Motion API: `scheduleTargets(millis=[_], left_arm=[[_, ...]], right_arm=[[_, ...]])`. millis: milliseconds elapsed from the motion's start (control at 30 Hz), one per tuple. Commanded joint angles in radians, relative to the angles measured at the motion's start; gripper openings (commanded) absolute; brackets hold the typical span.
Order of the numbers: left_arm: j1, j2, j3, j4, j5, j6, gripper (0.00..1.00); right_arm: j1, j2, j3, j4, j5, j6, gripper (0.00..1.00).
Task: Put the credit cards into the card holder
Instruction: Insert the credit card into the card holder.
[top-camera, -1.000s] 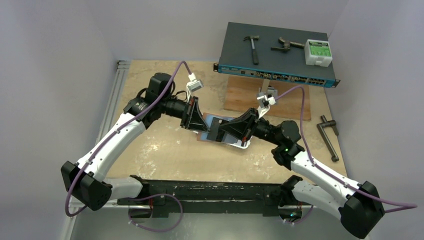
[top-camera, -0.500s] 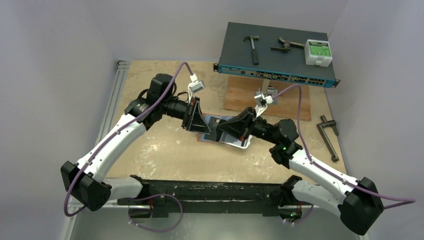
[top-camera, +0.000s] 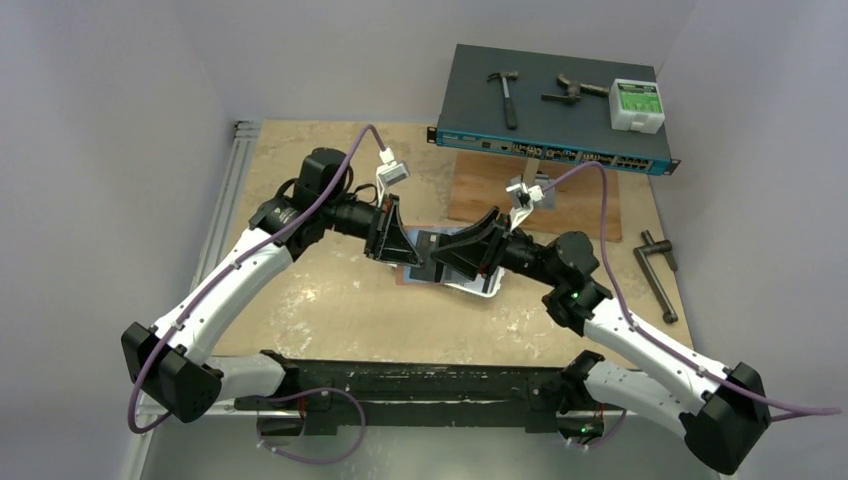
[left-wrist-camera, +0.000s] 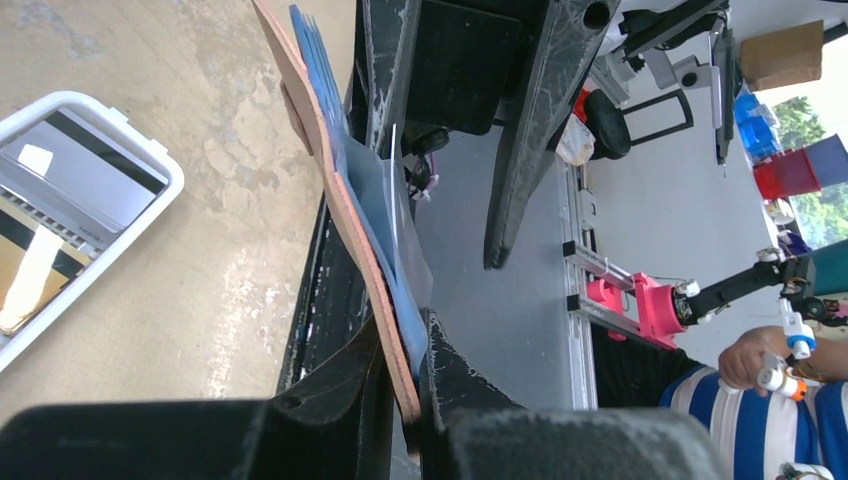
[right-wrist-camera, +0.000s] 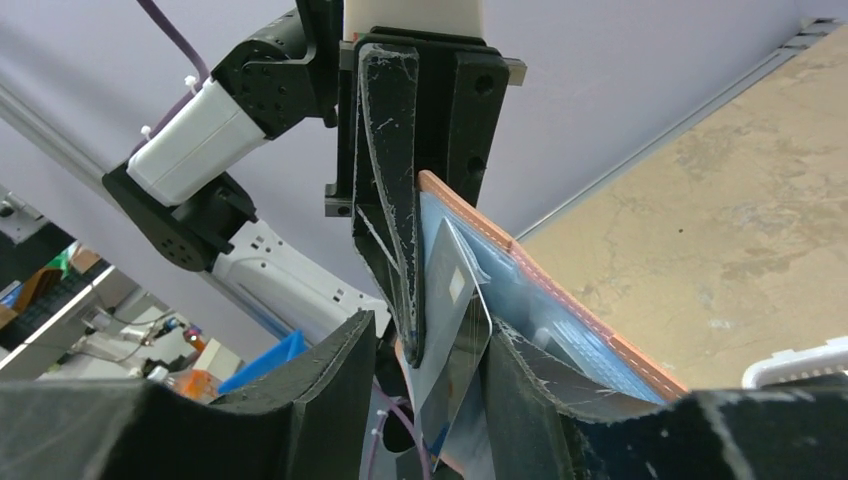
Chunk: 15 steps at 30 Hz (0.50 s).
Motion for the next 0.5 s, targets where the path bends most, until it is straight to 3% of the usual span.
scheduleTargets(millis=[0,200,367,467], left_arm=[[-0.014,-0.043,0.01,0.003,0.075,0.003,0.0],[-0.005,-0.045,0.019,-0.008,0.068,0.0,0.0],[-0.005,-0.039,0.018,-0.005,0.064,-0.003,0.0],[-0.004,-0.04,0.019,-0.006,0.052,-0.003,0.0]], right_arm=[[-0.002,-0.091,0.049,-0.265,0.167,-0.118,0.46],[-0.001,-0.175,0.095,-0.526,0.259,-0.187,0.6],[0.0,-0.179,0.118,-0.564,0.265,-0.197,0.59],[0.001,-0.166,0.127,-0.552,0.251,-0.183,0.53]])
